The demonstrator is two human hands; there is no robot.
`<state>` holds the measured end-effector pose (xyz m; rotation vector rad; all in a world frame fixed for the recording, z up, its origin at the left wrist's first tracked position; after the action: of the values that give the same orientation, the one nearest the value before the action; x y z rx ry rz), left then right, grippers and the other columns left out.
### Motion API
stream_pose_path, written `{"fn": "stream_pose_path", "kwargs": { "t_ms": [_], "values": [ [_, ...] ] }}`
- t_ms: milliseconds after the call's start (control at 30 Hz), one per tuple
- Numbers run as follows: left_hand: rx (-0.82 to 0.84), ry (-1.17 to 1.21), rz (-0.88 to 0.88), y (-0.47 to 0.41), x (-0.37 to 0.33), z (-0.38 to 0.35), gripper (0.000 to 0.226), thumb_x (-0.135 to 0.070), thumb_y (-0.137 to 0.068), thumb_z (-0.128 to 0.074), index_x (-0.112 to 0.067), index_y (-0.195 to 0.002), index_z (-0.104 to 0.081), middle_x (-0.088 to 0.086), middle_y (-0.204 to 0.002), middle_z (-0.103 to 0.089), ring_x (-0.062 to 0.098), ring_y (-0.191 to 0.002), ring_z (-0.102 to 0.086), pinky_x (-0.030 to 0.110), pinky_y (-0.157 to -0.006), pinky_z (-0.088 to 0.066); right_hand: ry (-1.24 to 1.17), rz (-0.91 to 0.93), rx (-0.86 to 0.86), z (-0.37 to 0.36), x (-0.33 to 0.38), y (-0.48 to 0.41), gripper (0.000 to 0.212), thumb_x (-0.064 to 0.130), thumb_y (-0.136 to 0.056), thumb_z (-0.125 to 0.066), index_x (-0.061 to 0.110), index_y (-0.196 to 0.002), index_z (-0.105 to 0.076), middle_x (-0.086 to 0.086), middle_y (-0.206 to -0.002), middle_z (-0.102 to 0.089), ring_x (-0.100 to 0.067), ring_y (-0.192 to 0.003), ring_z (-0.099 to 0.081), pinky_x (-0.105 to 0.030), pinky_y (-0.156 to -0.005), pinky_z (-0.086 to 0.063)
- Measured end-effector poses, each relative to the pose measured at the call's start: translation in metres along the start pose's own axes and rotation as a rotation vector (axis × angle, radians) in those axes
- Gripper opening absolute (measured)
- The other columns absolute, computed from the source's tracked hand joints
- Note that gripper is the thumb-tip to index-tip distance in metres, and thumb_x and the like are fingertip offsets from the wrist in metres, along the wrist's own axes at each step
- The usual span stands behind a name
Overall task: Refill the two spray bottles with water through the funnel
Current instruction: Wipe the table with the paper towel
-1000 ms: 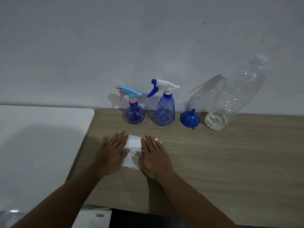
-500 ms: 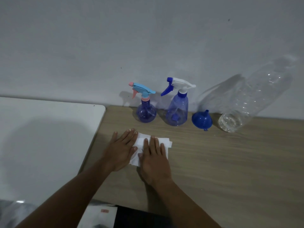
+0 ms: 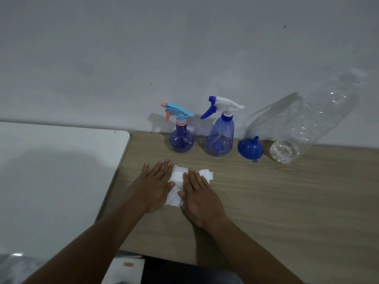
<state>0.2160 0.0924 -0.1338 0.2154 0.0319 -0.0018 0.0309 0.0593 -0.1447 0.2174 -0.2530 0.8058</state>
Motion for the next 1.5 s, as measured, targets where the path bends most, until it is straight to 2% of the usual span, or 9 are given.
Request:
{"fn": "stream_pose_path", "kwargs": {
  "t_ms": [133, 300, 500, 600, 800, 933, 1067, 1400, 1500],
  "values": [
    [-0.013, 0.012, 0.009, 0.005, -0.009, 0.0, 0.085, -0.056, -0.085, 0.02, -0.016, -0.158, 0.004, 0.005, -0.167, 0.005, 0.023, -0.155, 0.003, 0.05, -0.123, -0.001, 0.052, 0.029, 0.037, 0.003, -0.013, 0.002, 0.083, 0.048, -0.091, 0.001, -0.001, -0.158, -0.006, -0.022, -0.166, -0.004, -0.03, -0.156, -0.002, -0.042, -0.127, -0.004],
    [-0.027, -0.002, 0.029, 0.01, -0.012, -0.004, 0.099, -0.059, -0.078, 0.037, -0.017, -0.159, 0.0, 0.006, -0.168, -0.001, 0.024, -0.155, -0.002, 0.052, -0.122, -0.005, 0.12, 0.062, 0.098, -0.005, -0.02, -0.001, 0.084, 0.048, -0.089, -0.001, 0.004, -0.157, -0.025, -0.022, -0.166, -0.004, -0.032, -0.155, 0.003, -0.048, -0.125, -0.007],
    [0.011, -0.006, 0.051, 0.012, -0.016, 0.0, 0.083, -0.056, -0.084, 0.021, -0.019, -0.158, 0.01, 0.004, -0.167, 0.008, 0.021, -0.155, 0.007, 0.051, -0.124, 0.0, 0.138, 0.096, 0.04, 0.005, -0.015, 0.003, 0.068, 0.039, -0.097, -0.033, 0.003, -0.154, -0.032, -0.023, -0.163, -0.023, -0.034, -0.154, -0.016, -0.044, -0.126, -0.008],
    [0.009, -0.016, 0.058, 0.013, -0.019, 0.0, 0.092, -0.06, -0.08, 0.033, -0.019, -0.158, 0.008, 0.006, -0.168, 0.006, 0.023, -0.155, 0.004, 0.051, -0.123, -0.001, 0.105, 0.097, 0.006, 0.015, -0.011, 0.007, 0.063, 0.034, -0.095, -0.055, 0.001, -0.148, -0.043, -0.022, -0.157, -0.037, -0.034, -0.148, -0.032, -0.039, -0.121, -0.01],
    [0.061, -0.016, 0.069, 0.021, -0.03, 0.002, 0.085, -0.058, -0.082, 0.025, -0.021, -0.157, 0.013, 0.008, -0.167, 0.011, 0.025, -0.155, 0.008, 0.051, -0.123, 0.003, 0.138, 0.045, 0.042, 0.015, -0.008, 0.021, 0.063, 0.041, -0.088, -0.038, -0.001, -0.125, -0.067, -0.017, -0.127, -0.068, -0.026, -0.118, -0.066, -0.032, -0.106, -0.034],
    [0.078, -0.038, 0.06, 0.024, -0.037, 0.004, 0.082, -0.054, -0.082, 0.018, -0.025, -0.158, 0.01, 0.008, -0.168, 0.007, 0.025, -0.155, 0.004, 0.053, -0.123, 0.0, 0.17, 0.091, -0.01, 0.016, -0.016, 0.03, 0.06, 0.04, -0.09, -0.047, -0.003, -0.127, -0.066, -0.02, -0.127, -0.068, -0.027, -0.118, -0.066, -0.034, -0.105, -0.045],
    [0.079, -0.044, 0.063, 0.027, -0.052, 0.004, 0.083, -0.053, -0.082, 0.017, -0.025, -0.159, 0.005, 0.009, -0.168, 0.002, 0.025, -0.155, 0.0, 0.054, -0.122, -0.003, 0.204, 0.114, -0.024, 0.018, -0.027, 0.043, 0.063, 0.036, -0.091, -0.034, -0.005, -0.127, -0.065, -0.022, -0.127, -0.067, -0.031, -0.12, -0.065, -0.038, -0.104, -0.048],
    [0.096, -0.057, 0.058, 0.007, -0.096, 0.005, 0.083, -0.052, -0.08, 0.019, -0.025, -0.158, 0.009, 0.009, -0.168, 0.007, 0.025, -0.155, 0.004, 0.057, -0.122, -0.001, 0.298, 0.126, 0.017, 0.028, -0.074, 0.065, 0.063, 0.032, -0.092, -0.032, -0.008, -0.132, -0.059, -0.028, -0.131, -0.062, -0.035, -0.125, -0.061, -0.045, -0.104, -0.051],
    [0.102, -0.064, 0.051, -0.004, -0.114, 0.008, 0.065, -0.051, -0.099, 0.0, -0.026, -0.158, 0.01, 0.009, -0.168, 0.01, 0.025, -0.155, 0.006, 0.056, -0.122, 0.001, 0.312, 0.144, 0.003, 0.034, -0.093, 0.071, 0.058, 0.032, -0.088, -0.045, -0.006, -0.127, -0.065, -0.025, -0.125, -0.067, -0.032, -0.119, -0.065, -0.039, -0.102, -0.052]
  ]
}}
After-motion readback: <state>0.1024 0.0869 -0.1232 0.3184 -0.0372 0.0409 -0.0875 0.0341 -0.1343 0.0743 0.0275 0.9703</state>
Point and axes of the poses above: each hand's wrist, its own y-axis away from the middle knuckle, its own z-axis out of the back of the hand, x = y × z, the point moved 1 cm from there along -y, towards the middle knuckle
